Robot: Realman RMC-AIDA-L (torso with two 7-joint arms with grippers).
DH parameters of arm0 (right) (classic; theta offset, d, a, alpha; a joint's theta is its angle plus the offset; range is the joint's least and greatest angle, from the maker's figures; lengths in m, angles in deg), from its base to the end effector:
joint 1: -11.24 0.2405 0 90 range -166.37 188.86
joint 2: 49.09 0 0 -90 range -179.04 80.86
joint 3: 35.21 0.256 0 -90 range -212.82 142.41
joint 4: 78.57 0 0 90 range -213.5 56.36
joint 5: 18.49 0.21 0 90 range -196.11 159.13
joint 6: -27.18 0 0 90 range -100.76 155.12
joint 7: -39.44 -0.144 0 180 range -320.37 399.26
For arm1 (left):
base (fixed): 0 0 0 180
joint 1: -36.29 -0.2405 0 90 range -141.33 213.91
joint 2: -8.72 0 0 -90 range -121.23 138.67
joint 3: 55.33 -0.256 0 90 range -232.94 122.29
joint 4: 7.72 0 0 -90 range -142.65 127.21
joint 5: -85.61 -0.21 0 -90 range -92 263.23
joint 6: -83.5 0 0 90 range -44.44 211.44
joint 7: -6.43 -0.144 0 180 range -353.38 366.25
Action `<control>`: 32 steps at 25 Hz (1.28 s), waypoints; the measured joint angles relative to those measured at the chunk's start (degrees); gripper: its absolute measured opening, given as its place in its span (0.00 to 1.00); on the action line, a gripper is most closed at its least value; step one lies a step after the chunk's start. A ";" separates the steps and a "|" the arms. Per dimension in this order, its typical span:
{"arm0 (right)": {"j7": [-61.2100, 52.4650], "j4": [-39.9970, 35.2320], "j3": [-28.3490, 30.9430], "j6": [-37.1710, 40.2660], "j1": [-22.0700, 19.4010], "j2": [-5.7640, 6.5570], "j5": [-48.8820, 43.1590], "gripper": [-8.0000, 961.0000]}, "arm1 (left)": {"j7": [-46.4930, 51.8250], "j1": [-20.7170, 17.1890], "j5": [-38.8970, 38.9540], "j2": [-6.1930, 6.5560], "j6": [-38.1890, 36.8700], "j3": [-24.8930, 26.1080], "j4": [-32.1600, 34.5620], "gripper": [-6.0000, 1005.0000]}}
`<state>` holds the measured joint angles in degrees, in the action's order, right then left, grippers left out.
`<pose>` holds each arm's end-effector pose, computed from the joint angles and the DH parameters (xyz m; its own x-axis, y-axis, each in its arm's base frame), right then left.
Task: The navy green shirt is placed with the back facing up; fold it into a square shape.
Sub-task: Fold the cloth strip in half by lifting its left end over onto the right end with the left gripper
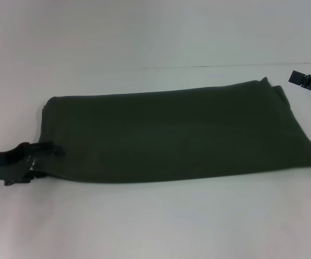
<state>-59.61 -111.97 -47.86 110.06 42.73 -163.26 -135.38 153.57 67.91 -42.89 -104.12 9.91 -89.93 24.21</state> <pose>0.3163 0.3579 0.0814 0.3437 -0.4934 -0.7990 -0.8845 -0.4558 -0.0990 -0.3351 0.3505 0.0295 -0.1816 0.8669 0.4643 0.9832 0.1506 0.1034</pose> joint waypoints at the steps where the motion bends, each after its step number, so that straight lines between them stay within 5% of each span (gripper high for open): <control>1: 0.00 0.00 0.00 0.00 0.00 0.00 0.00 0.96 | -0.04 0.19 0.00 0.02 0.00 0.00 0.03 0.88; 22: 0.00 0.00 0.00 -0.32 0.04 0.00 0.10 0.96 | -1.67 0.34 -0.41 -0.38 -0.17 -0.11 0.09 0.86; 32: 0.00 0.00 -0.01 -0.48 0.24 0.00 0.10 0.96 | -4.08 -0.32 -0.40 -0.38 0.02 0.28 0.16 0.60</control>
<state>-59.61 -111.97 -47.87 109.59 42.97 -163.26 -135.29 149.49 67.59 -43.29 -104.50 9.93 -89.65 24.37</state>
